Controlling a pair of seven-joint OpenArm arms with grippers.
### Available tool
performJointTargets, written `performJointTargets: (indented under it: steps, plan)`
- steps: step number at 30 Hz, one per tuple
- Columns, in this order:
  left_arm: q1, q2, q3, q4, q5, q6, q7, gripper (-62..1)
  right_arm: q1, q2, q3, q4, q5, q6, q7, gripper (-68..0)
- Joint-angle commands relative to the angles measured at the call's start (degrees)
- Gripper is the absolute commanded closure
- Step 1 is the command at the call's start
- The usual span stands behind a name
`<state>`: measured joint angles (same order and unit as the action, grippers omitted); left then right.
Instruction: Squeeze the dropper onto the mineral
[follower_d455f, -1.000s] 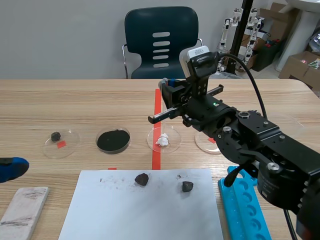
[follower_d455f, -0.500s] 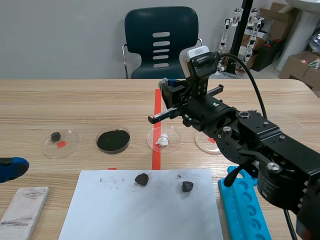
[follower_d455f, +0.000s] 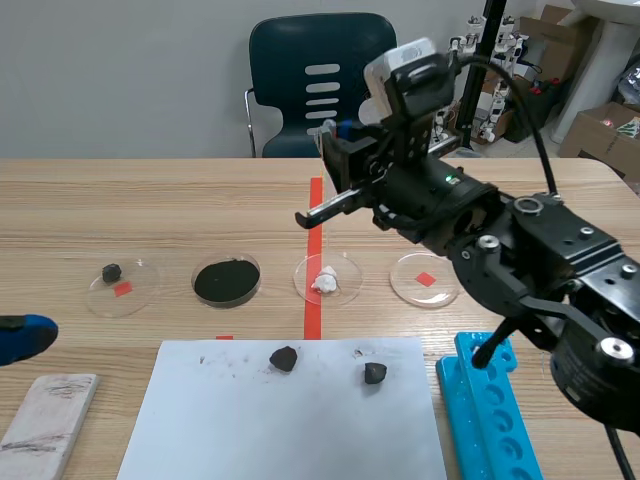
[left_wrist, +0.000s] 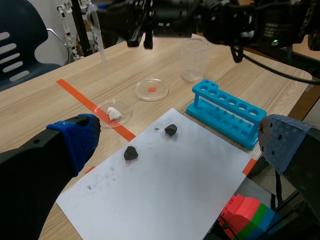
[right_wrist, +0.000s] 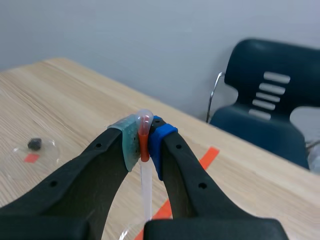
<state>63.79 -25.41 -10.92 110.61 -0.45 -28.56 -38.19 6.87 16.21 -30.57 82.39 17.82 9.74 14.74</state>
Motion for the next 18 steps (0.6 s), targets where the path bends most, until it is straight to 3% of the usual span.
performJointTargets:
  steps: [1, 5, 10, 18]
  plan:
    - [-0.15, 0.11, -0.33, 0.39, -0.61, 0.11, -1.01, -62.3, -1.44, 2.12, -0.20, 4.26, 0.59, -1.40, -0.07, -1.1]
    - [-0.15, 0.11, -0.33, 0.39, -0.61, 0.11, -1.01, -62.3, -7.02, 6.47, 0.04, 13.44, 0.55, -4.44, -0.50, -1.0]
    - [-0.15, 0.11, -0.33, 0.39, -0.61, 0.11, -1.01, -62.3, -16.17, 10.01, 3.02, 22.95, 0.35, -5.70, -0.50, -1.1]
    - [-0.15, 0.11, -0.33, 0.39, -0.61, 0.11, -1.01, -62.3, -31.34, 10.47, 9.75, 34.42, -1.05, -5.73, -0.39, -1.0]
